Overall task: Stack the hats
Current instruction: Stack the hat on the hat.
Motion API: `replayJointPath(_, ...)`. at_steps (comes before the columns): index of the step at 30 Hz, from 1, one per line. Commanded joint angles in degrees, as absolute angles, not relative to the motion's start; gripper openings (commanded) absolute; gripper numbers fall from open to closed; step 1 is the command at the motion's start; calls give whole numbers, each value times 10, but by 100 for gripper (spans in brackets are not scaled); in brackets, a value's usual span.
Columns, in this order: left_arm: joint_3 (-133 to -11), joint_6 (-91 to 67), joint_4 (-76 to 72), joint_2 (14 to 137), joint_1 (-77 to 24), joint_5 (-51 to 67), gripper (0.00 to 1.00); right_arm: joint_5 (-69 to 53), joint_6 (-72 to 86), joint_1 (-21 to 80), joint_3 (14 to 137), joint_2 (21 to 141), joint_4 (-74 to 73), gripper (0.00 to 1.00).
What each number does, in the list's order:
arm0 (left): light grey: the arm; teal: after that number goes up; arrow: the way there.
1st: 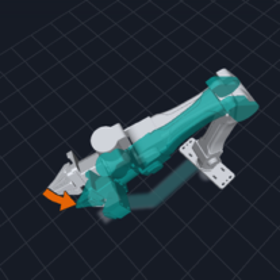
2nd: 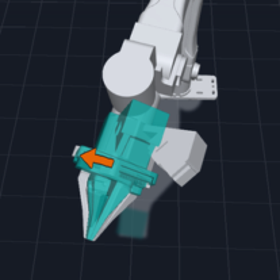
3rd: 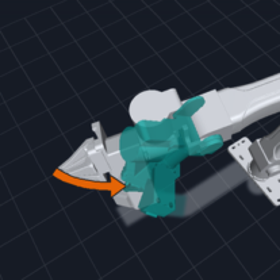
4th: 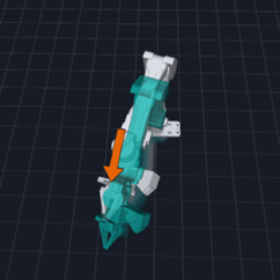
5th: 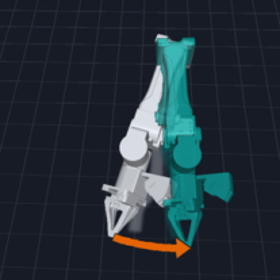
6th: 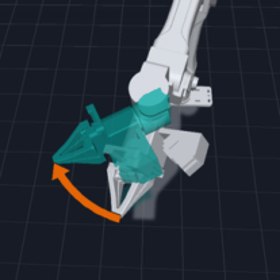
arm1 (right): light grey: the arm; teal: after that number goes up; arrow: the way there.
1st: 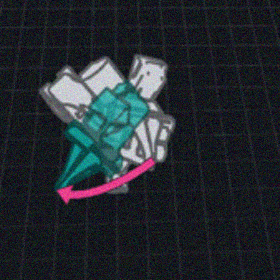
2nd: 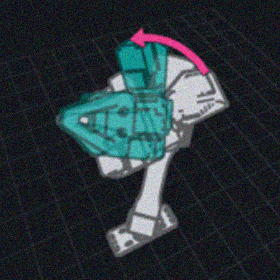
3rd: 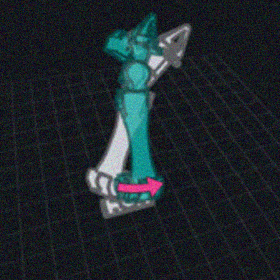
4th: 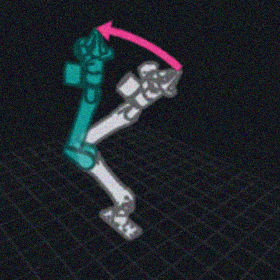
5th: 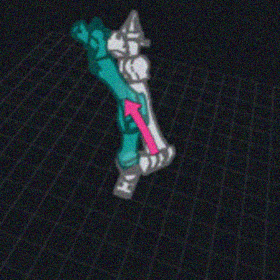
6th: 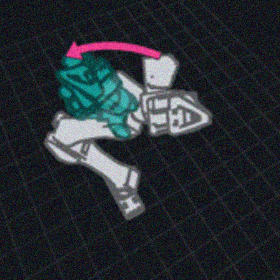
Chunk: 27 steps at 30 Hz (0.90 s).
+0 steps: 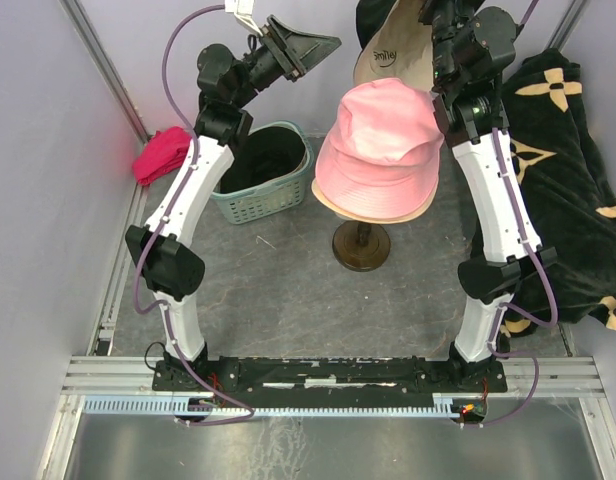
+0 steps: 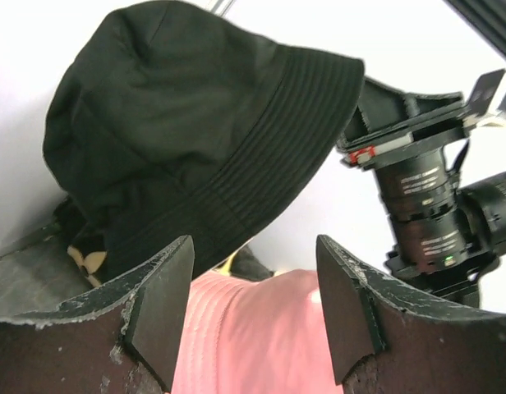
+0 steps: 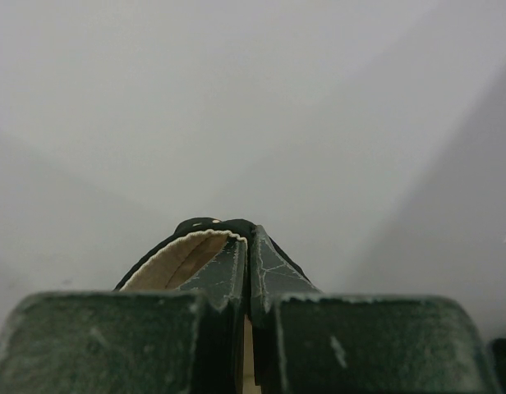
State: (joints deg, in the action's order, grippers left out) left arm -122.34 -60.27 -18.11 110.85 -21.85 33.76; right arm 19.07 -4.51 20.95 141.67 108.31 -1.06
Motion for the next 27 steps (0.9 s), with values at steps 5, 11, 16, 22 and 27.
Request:
replayJointPath(5, -1290, -366, -16, 1093, -257, 343, 69, 183, -56, 228, 1453, 1091, -7, 2)
replayJointPath(11, -1306, -263, 46, 1084, -288, 296, 69, 186, -57, 236, 1454, 1095, -10, 2)
replayJointPath(16, -1281, -195, 67, 1057, -310, 228, 69, 184, -52, 236, 1458, 1099, -9, 2)
replayJointPath(22, -1240, -76, 78, 1020, -356, 60, 69, 181, -48, 237, 1462, 1097, -17, 2)
replayJointPath(27, -1239, -26, 71, 1022, -377, 10, 69, 176, -44, 238, 1459, 1093, -19, 2)
